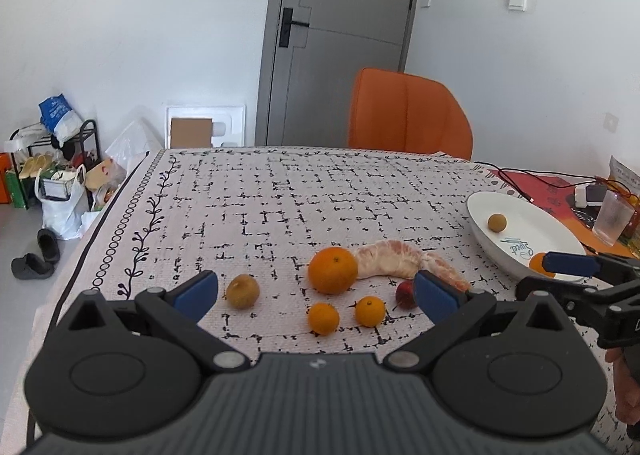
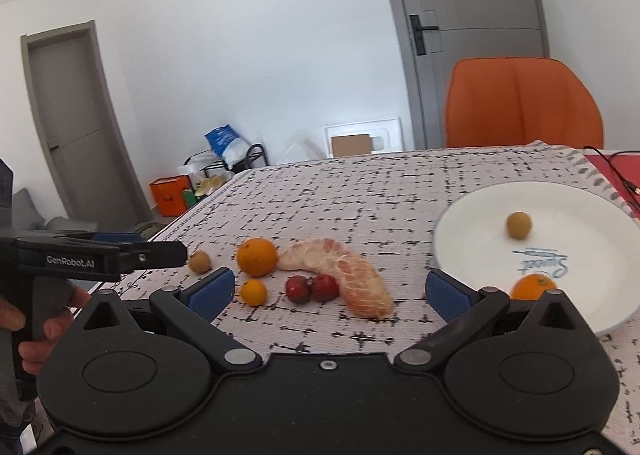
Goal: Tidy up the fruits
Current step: 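Grasp a small mandarin with the left tool while the right tool grasps a red plum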
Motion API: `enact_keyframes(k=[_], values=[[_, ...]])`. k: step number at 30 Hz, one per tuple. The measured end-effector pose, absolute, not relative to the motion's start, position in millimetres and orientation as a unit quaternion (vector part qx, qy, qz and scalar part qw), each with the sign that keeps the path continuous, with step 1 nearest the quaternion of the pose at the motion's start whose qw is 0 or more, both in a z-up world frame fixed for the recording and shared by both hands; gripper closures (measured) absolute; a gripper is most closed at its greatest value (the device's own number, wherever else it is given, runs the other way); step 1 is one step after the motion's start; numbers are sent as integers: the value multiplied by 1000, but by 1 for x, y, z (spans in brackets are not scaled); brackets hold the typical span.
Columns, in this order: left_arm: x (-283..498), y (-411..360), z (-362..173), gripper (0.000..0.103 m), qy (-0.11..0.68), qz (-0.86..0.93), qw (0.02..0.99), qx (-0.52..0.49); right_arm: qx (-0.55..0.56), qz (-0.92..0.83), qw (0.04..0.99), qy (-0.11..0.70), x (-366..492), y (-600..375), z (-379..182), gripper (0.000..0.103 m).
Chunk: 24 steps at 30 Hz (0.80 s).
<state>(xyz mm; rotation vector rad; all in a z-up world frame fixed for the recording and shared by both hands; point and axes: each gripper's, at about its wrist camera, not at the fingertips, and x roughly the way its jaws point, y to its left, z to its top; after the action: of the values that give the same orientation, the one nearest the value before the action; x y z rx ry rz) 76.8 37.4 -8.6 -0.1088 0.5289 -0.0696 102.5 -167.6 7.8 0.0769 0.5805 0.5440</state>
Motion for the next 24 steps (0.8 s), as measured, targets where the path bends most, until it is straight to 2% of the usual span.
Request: enact_keyframes(k=[2,6,10,12,15,17,24], values=[[77,38,-11,0,261,-33,963,-52,29,271,920,281,103,-162,7,4],[80,41,-17,2,270,-32,960,-62,23,280,914,293,107,-152,4,24],[83,43,-22,5,272,-31,959,-68,18,290,907,304,112,-145,-2,34],[85,44,-25,10,277,-32,958,-69,15,294,903,313,114,-140,-5,43],[90,44,-30,24,290,-31,954,-73,15,301,896,326,119,-134,-11,54],[93,44,-33,33,297,-31,952,-74,15,304,892,333,122,-131,-15,59],[101,40,-44,50,316,-43,945,-67,14,305,886,349,133,-122,-24,66]])
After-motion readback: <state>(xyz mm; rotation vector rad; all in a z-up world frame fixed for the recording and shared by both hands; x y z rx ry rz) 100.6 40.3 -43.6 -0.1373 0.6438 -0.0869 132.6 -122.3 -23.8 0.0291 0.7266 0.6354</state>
